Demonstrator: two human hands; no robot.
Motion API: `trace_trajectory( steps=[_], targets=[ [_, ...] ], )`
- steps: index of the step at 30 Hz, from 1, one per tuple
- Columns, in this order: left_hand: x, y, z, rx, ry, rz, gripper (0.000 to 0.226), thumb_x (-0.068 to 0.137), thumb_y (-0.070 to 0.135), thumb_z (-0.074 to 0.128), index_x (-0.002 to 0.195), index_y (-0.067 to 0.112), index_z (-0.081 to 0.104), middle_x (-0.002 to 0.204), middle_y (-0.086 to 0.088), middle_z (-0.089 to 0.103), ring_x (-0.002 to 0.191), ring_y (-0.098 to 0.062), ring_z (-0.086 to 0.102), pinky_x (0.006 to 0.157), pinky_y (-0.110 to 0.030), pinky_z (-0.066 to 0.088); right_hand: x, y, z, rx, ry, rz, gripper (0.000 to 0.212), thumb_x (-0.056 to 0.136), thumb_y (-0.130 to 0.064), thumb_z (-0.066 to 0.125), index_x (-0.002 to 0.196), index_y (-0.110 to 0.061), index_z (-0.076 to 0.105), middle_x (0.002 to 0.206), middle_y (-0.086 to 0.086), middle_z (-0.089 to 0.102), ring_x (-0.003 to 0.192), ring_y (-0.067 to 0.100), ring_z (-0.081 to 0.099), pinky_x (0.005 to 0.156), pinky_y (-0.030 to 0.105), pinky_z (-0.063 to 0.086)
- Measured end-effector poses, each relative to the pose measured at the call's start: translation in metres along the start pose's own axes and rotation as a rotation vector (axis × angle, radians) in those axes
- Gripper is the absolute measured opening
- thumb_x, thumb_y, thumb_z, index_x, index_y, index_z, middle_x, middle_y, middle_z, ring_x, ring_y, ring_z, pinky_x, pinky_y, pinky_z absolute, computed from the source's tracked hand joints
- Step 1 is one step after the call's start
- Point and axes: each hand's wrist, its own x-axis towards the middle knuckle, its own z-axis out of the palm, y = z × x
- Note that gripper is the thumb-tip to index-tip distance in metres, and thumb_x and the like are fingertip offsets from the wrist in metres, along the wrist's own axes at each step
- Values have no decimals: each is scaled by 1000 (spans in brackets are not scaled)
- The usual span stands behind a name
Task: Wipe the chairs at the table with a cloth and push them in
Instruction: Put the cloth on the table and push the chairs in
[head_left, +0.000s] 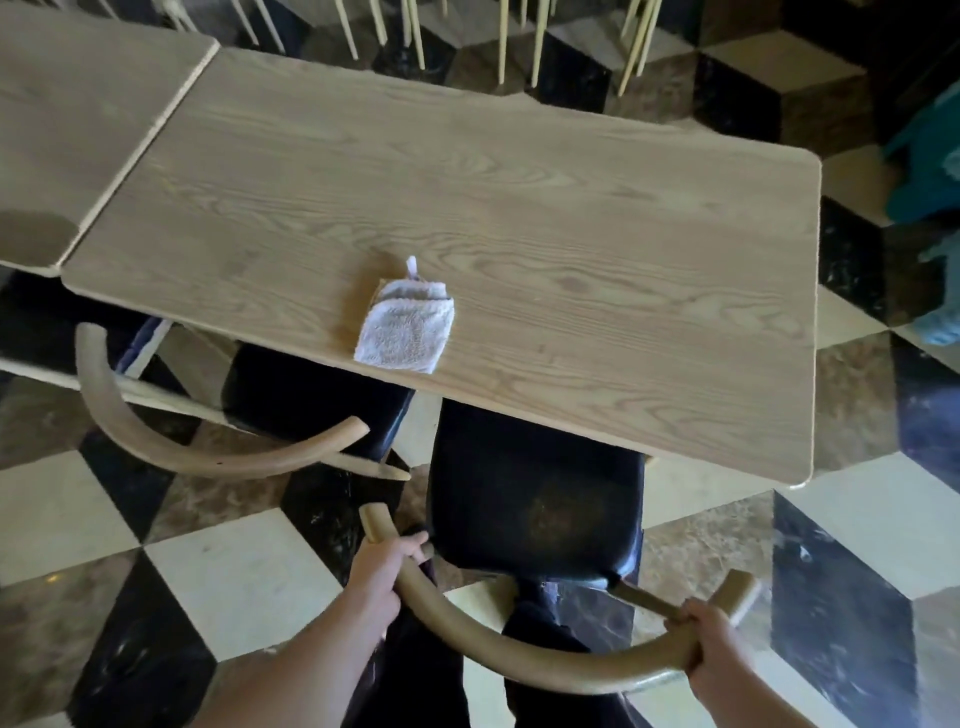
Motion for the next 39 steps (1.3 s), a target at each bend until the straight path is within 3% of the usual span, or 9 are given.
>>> trace_trajectory(
  steps=[5, 8, 13, 17, 25, 29, 33, 37, 39],
  targets=[
    [16, 46, 14, 92, -39, 46, 48, 58, 5, 80, 104, 6, 68, 103, -19, 66, 93, -38, 63, 81, -42, 48, -6, -15, 23, 109, -1, 40, 38, 75, -2, 67, 111, 4, 60, 119, 27, 68, 79, 29, 61, 76, 44, 50],
    [28, 63, 25, 129, -82, 72, 52, 61, 5, 77, 113, 7, 69, 114, -23, 66, 104, -41, 62, 79, -41, 47, -8, -20, 33, 171, 21, 53, 34, 75, -1, 68, 108, 1, 59, 120, 24, 68, 81, 27, 62, 81, 44, 52],
    [37, 83, 33, 96, -129, 60, 45, 67, -4, 65, 112, 1, 72, 107, -19, 71, 83, -30, 58, 65, -32, 42, -7, -25, 45, 209, 38, 75, 38, 76, -5, 70, 112, -3, 58, 109, 19, 69, 73, 23, 62, 73, 42, 53],
    [40, 98, 36, 80, -149, 34, 36, 69, -7, 60, 99, 3, 78, 99, -11, 75, 80, -25, 59, 64, -32, 44, -9, -30, 54, 203, 34, 60, 44, 73, -4, 71, 115, -3, 57, 108, 19, 68, 75, 23, 63, 63, 38, 52],
    [52, 107, 34, 115, -200, 11, 40, 67, -6, 61, 100, 6, 78, 100, -5, 78, 84, -24, 64, 67, -31, 47, -12, -33, 63, 160, 56, 65, 52, 71, -4, 71, 122, -1, 59, 108, 19, 68, 77, 23, 62, 60, 36, 50],
    [50, 102, 34, 118, -206, 14, 34, 67, -6, 62, 90, 9, 82, 104, -7, 77, 91, -27, 63, 72, -34, 47, -9, -38, 59, 136, 34, 85, 56, 70, -3, 71, 124, 1, 59, 107, 19, 67, 79, 23, 61, 72, 41, 52],
    [46, 96, 32, 109, -192, 46, 34, 69, -8, 64, 97, 4, 79, 106, -11, 75, 91, -28, 64, 71, -35, 47, -9, -39, 56, 112, 4, 83, 55, 72, -6, 72, 125, 2, 60, 110, 19, 67, 84, 26, 62, 79, 43, 54],
    [46, 99, 24, 118, -202, 106, 31, 78, 1, 73, 107, 7, 65, 96, -13, 75, 80, -27, 74, 75, -39, 52, -15, -37, 53, 128, -1, 26, 44, 79, -14, 74, 120, -1, 62, 93, 15, 64, 71, 22, 60, 61, 37, 51],
    [43, 97, 14, 145, -220, 142, 37, 80, 14, 77, 114, 10, 61, 105, -10, 72, 90, -24, 73, 86, -43, 55, -23, -33, 53, 147, 4, 4, 39, 84, -24, 74, 115, -3, 60, 85, 13, 62, 67, 23, 60, 55, 35, 49]
  ],
)
